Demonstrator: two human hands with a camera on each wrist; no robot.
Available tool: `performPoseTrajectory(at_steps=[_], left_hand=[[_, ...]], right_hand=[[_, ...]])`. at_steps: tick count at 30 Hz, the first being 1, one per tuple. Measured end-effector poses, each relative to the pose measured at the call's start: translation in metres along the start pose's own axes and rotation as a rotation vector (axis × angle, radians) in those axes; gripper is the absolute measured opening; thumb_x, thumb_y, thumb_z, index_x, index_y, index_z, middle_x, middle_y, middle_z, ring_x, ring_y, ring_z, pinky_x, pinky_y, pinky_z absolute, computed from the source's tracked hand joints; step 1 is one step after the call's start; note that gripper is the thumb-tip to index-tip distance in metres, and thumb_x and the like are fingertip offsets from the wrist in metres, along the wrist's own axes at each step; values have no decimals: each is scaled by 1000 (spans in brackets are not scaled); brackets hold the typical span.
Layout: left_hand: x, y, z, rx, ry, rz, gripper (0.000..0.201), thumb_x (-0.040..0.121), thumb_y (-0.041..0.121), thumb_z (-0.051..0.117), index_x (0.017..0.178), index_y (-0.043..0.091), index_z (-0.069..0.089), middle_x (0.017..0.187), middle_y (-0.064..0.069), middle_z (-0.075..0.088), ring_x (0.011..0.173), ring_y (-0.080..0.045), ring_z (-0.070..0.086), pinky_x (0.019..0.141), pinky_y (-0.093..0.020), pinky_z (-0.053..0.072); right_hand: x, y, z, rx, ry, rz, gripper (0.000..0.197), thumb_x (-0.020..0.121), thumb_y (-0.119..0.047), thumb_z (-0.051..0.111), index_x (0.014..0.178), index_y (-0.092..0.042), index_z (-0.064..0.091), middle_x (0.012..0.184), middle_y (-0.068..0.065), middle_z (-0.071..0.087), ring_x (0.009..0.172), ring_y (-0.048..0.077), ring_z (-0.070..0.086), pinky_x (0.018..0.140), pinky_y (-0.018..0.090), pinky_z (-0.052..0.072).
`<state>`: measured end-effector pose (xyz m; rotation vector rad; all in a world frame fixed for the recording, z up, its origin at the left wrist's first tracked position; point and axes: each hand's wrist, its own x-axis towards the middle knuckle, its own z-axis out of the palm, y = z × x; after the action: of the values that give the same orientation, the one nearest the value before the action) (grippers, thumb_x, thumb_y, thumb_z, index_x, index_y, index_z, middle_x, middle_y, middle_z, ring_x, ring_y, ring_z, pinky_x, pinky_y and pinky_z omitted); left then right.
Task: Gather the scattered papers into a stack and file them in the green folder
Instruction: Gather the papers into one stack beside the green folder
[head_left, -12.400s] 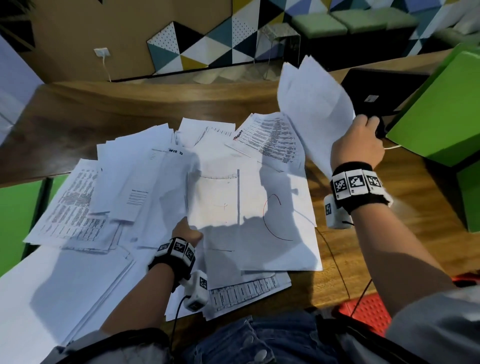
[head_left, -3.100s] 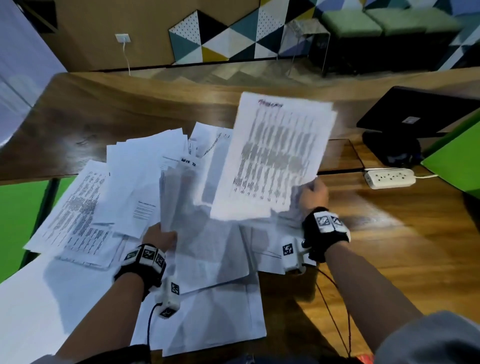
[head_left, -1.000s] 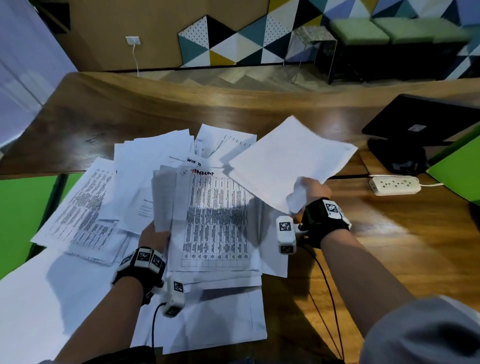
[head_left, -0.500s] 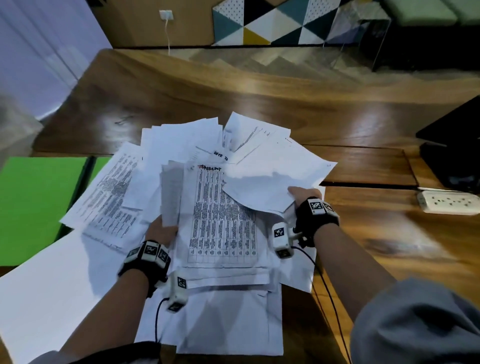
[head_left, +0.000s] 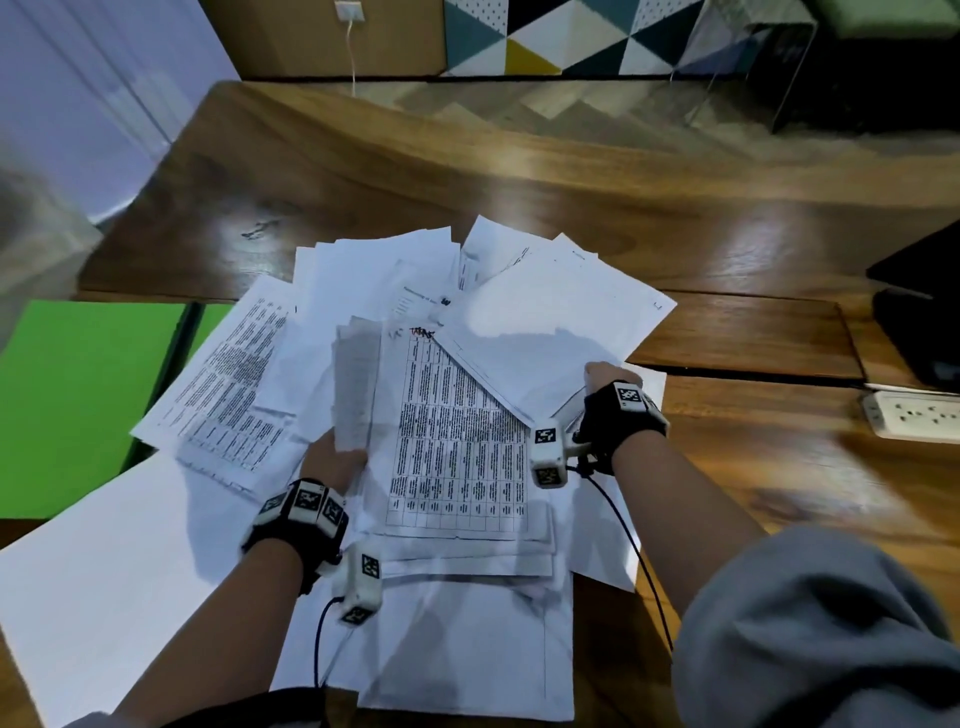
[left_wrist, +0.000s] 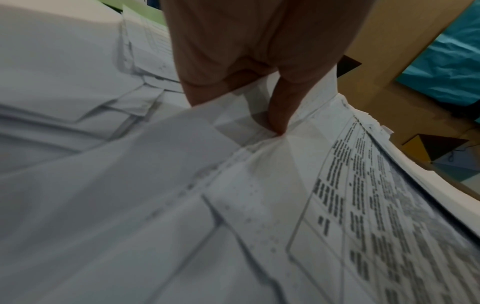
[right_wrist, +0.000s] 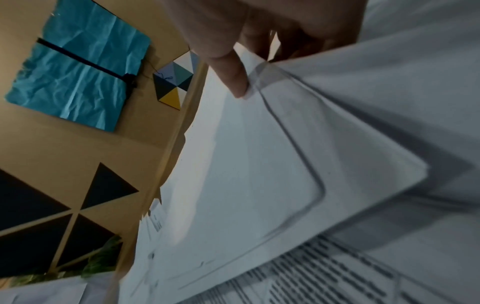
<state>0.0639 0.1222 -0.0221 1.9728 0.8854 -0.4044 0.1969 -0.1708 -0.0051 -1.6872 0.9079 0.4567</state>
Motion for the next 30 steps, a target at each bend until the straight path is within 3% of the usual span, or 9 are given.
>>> performPoseTrajectory(at_steps=[3, 6, 8, 11, 15, 19, 24, 27, 30], left_hand=[[-7, 5, 5, -3, 4, -7, 47, 79, 13, 59, 125, 1, 55, 118, -21, 62, 107, -36, 59, 86, -38, 46], [-9, 5, 12, 24, 7, 32, 35, 87, -1, 53, 122, 1, 55, 110, -20, 60, 98, -31, 57, 85, -35, 45], [-13, 6, 17, 44, -17, 66, 19, 87, 1, 53, 104, 8, 55, 104, -21, 59, 91, -27, 54, 83, -36, 45], [-20, 12, 24, 80, -23, 88, 10, 84, 8, 56, 93, 11, 52, 109, -26, 64, 93, -31, 59, 88, -41, 48], [-28, 20, 35, 121, -63, 89, 34, 66, 20, 55, 96, 4, 61, 100, -22, 64, 97, -35, 61, 86, -38, 47], [-33, 24, 42, 201, -42, 79, 8, 80, 5, 56, 85, 6, 50, 88, -16, 55, 82, -27, 52, 74, -33, 42], [-36, 22, 46, 250, -25, 95, 19, 82, -1, 53, 100, -2, 59, 97, -25, 63, 91, -35, 61, 78, -39, 51], [-42, 22, 46, 186, 23, 59, 31, 82, 0, 52, 113, -4, 55, 104, -27, 64, 93, -38, 62, 81, -42, 52], [-54, 34, 45, 109, 207, 29, 52, 79, 3, 59, 127, 3, 39, 116, -24, 55, 107, -40, 56, 88, -44, 47]], right_hand=[[-7, -3, 0, -58, 87, -103, 35, 97, -17, 44, 64, -22, 33, 70, -3, 39, 89, 17, 41, 75, 22, 36], [-11, -3, -2, -80, 194, -214, 14, 97, -20, 43, 83, -17, 41, 90, 8, 43, 85, 18, 41, 72, 25, 34], [-19, -9, -13, -122, 262, -314, 6, 97, -19, 43, 94, -16, 48, 92, 9, 48, 83, 21, 46, 71, 27, 35], [-26, -27, -40, -164, 356, -509, 14, 96, -12, 43, 84, -12, 48, 84, 11, 53, 80, 28, 53, 69, 29, 38], [-45, -50, -78, -201, 470, -679, 15, 97, -17, 44, 86, -8, 51, 84, 17, 59, 83, 31, 58, 75, 42, 49], [-65, -70, -108, -176, 521, -803, 23, 99, -16, 42, 107, 0, 57, 95, 16, 62, 92, 28, 60, 79, 35, 45], [-85, -90, -127, -156, 609, -891, 23, 99, -12, 42, 106, 3, 58, 107, 21, 65, 100, 31, 59, 65, 17, 26], [-92, -100, -131, -132, 618, -909, 25, 99, -15, 43, 109, 1, 60, 111, 20, 66, 104, 31, 59, 68, 21, 31], [-95, -104, -130, -147, 603, -930, 26, 99, -17, 43, 108, 0, 60, 110, 19, 66, 102, 33, 59, 68, 24, 32]])
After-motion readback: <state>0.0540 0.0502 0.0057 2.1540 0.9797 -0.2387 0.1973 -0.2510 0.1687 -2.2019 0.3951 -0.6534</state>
